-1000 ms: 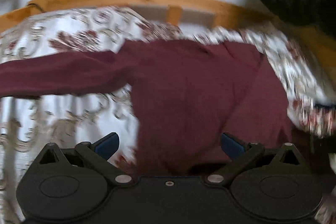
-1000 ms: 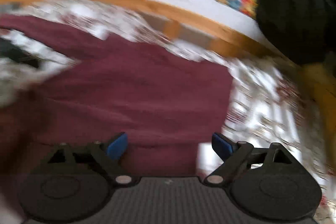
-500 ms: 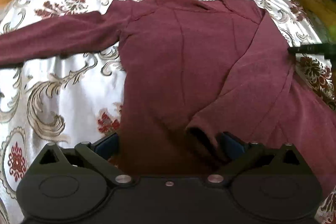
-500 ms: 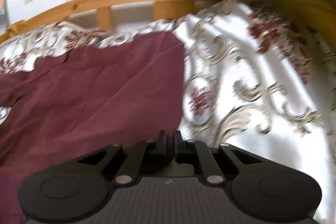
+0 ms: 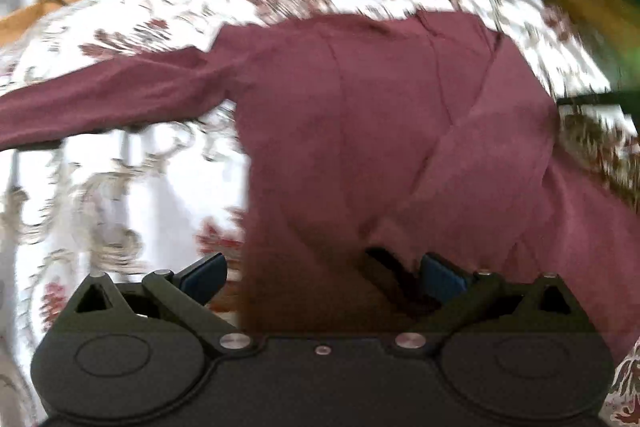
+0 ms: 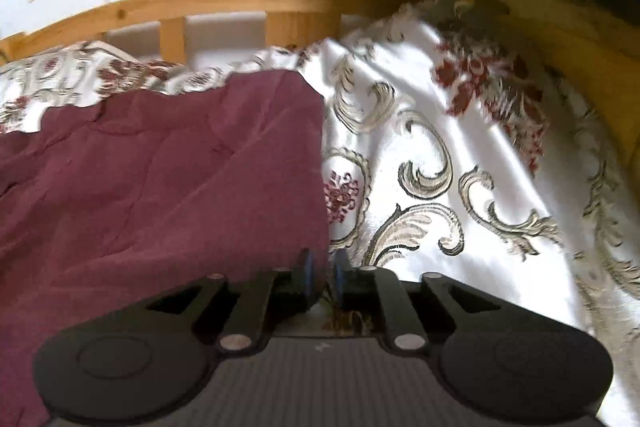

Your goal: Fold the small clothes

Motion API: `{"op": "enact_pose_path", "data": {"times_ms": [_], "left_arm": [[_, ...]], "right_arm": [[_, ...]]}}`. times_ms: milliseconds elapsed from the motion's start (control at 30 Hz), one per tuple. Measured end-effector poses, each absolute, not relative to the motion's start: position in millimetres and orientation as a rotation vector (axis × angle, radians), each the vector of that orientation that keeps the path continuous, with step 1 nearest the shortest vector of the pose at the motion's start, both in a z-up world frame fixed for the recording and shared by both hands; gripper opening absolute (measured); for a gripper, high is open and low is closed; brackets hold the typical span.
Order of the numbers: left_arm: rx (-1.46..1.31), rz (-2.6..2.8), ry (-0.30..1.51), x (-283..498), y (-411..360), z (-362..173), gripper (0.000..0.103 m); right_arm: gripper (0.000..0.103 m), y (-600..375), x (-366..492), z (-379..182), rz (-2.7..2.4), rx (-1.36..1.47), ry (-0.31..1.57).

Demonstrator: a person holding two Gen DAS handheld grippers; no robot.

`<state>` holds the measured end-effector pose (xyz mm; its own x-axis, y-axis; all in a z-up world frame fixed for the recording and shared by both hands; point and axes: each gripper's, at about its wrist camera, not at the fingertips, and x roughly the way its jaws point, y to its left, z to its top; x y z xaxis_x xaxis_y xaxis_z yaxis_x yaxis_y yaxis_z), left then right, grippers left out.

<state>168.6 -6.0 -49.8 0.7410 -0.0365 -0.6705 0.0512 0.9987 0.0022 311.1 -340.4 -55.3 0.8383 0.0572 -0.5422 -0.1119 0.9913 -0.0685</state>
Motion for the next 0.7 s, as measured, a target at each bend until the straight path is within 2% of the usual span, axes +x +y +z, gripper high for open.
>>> {"op": "enact_pose_path", "data": {"times_ms": [33, 67, 133, 267, 333, 533, 700], "left_arm": [[0.031, -0.03, 0.713, 161.9, -1.6, -47.6, 0.102], [0.056, -0.003, 0.698, 155.6, 2.8, -45.8, 0.102], [0.115, 0.075, 0.682, 146.7, 14.6, -43.3, 0.102], [0.106, 0.286, 0.654, 136.3, 65.8, -32.3, 0.102], [0.098, 0.399, 0.621, 137.4, 97.4, -21.7, 0.102], [0.139, 0.695, 0.521, 151.8, 174.6, 12.2, 0.102], [-0.142, 0.751, 0.503, 156.7, 232.3, 27.1, 0.102]], "right_arm": [[0.044, -340.2, 301.7, -53.5, 0.098, -0.097, 0.563], [0.053, -339.4, 292.9, -52.4, 0.106, -0.095, 0.56], [0.06, -336.3, 272.9, -51.3, 0.134, -0.09, 0.56], [0.091, -325.5, 227.9, -47.6, 0.147, -0.035, 0.539], [0.1, -317.6, 203.5, -46.8, 0.12, 0.016, 0.539], [0.103, -288.4, 149.2, -59.0, 0.076, 0.038, 0.532], [0.103, -272.1, 145.1, -65.6, 0.117, -0.01, 0.496]]}}
